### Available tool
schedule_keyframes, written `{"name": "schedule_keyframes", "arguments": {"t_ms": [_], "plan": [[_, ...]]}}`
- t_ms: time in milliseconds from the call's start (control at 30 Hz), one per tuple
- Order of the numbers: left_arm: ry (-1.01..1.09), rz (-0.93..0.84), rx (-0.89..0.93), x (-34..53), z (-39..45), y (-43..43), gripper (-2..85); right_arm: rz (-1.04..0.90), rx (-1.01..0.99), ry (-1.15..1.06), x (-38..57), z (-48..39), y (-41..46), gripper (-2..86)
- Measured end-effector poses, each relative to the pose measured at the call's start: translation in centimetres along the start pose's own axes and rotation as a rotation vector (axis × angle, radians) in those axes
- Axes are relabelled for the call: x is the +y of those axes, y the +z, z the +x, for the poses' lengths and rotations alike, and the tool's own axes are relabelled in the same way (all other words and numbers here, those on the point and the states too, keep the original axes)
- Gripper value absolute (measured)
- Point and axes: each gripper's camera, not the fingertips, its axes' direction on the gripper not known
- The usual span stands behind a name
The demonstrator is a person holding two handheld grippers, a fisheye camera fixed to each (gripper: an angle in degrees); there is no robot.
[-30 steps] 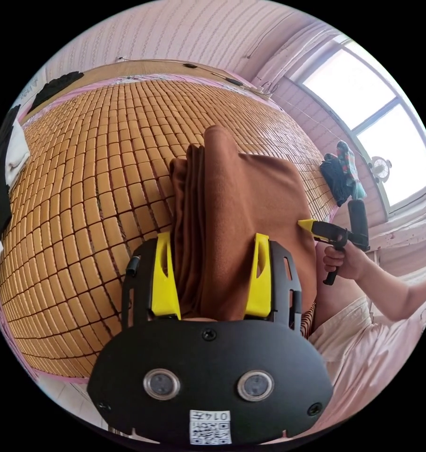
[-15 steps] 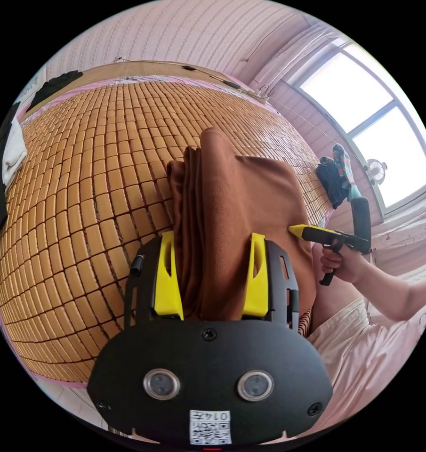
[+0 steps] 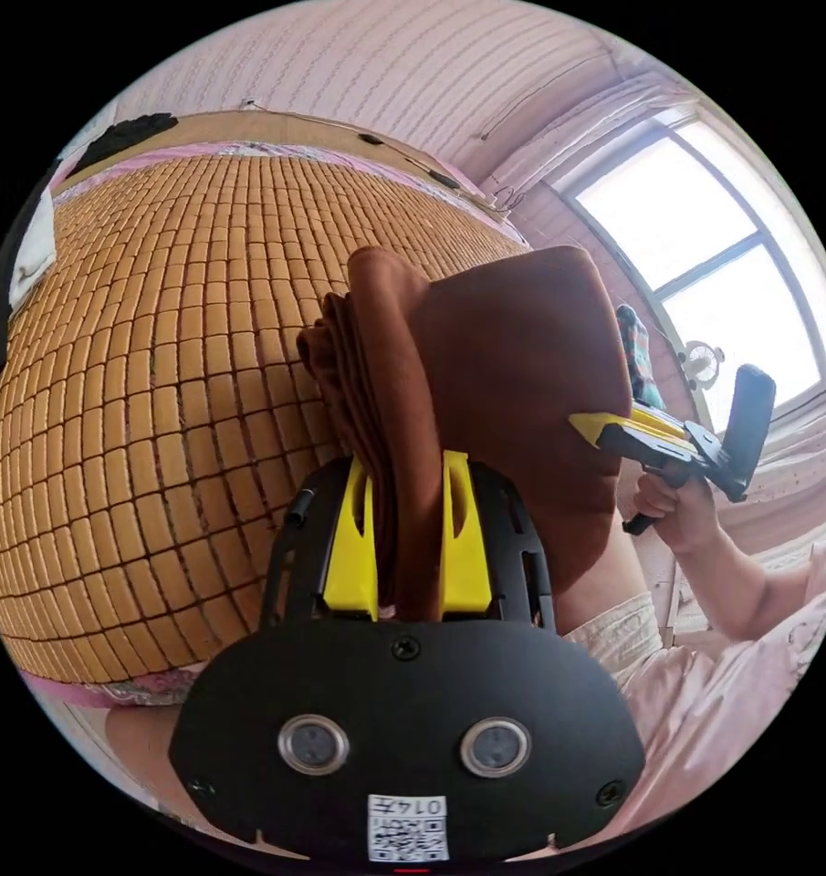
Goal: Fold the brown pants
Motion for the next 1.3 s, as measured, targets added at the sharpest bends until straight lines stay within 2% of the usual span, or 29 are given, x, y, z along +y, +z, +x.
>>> {"name": "schedule_keyframes", "arguments": {"t_ms": [200, 433, 667, 767, 833, 867, 900, 933, 967, 1000, 1067, 1167, 1233, 1267, 1300], "plan": [[-0.028, 0.052, 0.201, 0.1, 4.2, 2.2, 9.1, 0.067, 0.068, -0.049, 1.5, 0.7, -7.6, 7.6], [0.112, 0.111, 0.336, -3.7, 15.1, 5.8, 8.9, 0.14, 0.227, -0.084, 5.3, 5.9, -18.0, 7.6], [0.31, 0.132, 0.456, -11.8, 33.1, 10.7, 9.3, 0.226, 0.405, 0.031, 9.1, 20.2, -33.0, 7.9], [0.274, 0.171, 0.529, -15.0, 41.0, 14.0, 10.4, 0.2, 0.484, 0.213, 11.4, 30.6, -37.1, 9.8], [0.248, 0.157, 0.577, -16.5, 44.9, 17.3, 10.6, 0.192, 0.602, 0.38, 13.8, 36.7, -36.9, 10.6], [0.24, 0.125, 0.598, -17.1, 46.9, 20.1, 10.3, 0.181, 0.703, 0.556, 15.8, 40.5, -35.5, 10.2], [0.237, 0.091, 0.596, -17.3, 47.7, 21.6, 9.9, 0.115, 0.702, 0.724, 17.7, 43.7, -33.0, 9.1], [0.25, 0.0, 0.558, -17.6, 49.3, 24.6, 9.9, 0.061, 0.662, 0.766, 18.4, 45.1, -31.3, 7.9], [0.321, -0.1, 0.496, -17.7, 50.6, 27.1, 10.7, -0.054, 0.568, 0.794, 19.6, 47.1, -27.4, 5.5], [0.352, -0.126, 0.477, -17.5, 51.0, 27.9, 10.6, 0.004, 0.572, 0.761, 20.5, 47.0, -24.9, 4.7], [0.477, -0.026, 0.527, -16.4, 51.5, 27.7, 10.2, 0.088, 0.692, 0.69, 21.0, 45.1, -23.2, 3.9], [0.622, -0.028, 0.433, -14.8, 52.7, 26.8, 9.5, 0.109, 0.789, 0.647, 21.2, 42.8, -21.8, 2.8], [0.648, -0.027, 0.391, -13.9, 52.9, 25.8, 6.8, 0.131, 0.821, 0.664, 21.9, 41.2, -22.1, 2.2], [0.698, -0.008, 0.339, -13.0, 53.3, 24.5, 3.2, 0.185, 0.838, 0.684, 22.6, 39.1, -22.7, 1.7], [0.727, 0.021, 0.29, -12.3, 53.5, 23.6, 2.2, 0.323, 0.82, 0.694, 23.9, 35.7, -23.3, 2.3]]}}
